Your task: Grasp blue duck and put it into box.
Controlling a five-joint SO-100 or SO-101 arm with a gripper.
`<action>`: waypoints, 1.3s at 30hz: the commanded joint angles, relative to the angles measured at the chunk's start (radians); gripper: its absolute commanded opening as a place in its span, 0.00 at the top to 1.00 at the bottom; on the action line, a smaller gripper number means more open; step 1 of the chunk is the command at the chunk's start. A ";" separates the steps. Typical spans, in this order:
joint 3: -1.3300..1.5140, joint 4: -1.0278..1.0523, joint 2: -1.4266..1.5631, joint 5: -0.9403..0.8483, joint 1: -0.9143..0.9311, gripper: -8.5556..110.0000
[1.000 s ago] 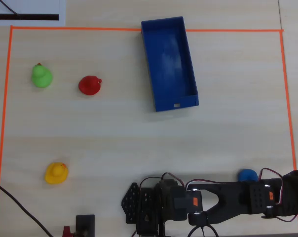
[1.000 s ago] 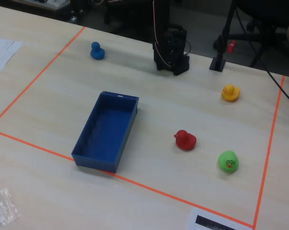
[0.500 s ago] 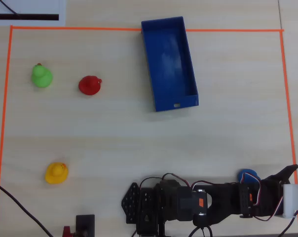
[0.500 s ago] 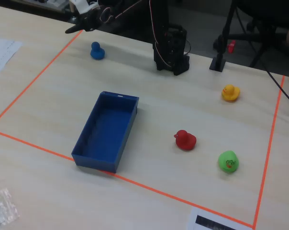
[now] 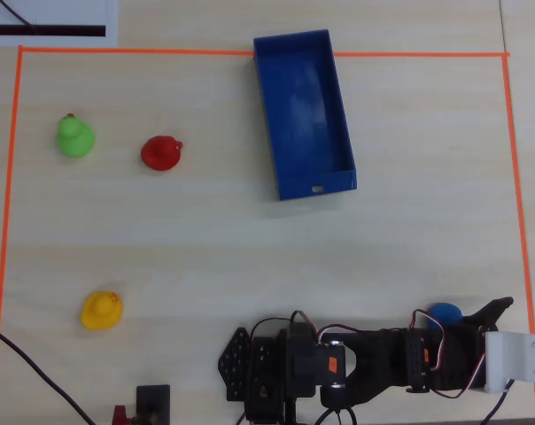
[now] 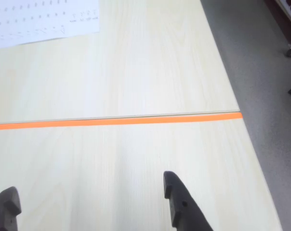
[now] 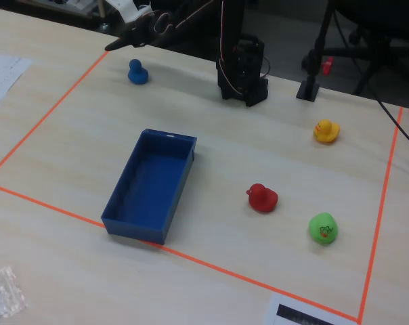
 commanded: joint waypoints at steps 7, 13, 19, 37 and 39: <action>0.104 -0.020 0.178 -0.008 -0.020 0.58; 0.190 -0.028 0.227 -0.032 -0.026 0.59; 0.225 -0.028 0.261 -0.034 -0.035 0.58; 0.370 -0.067 0.250 -0.077 -0.081 0.58; 0.368 -0.078 0.233 -0.077 -0.081 0.58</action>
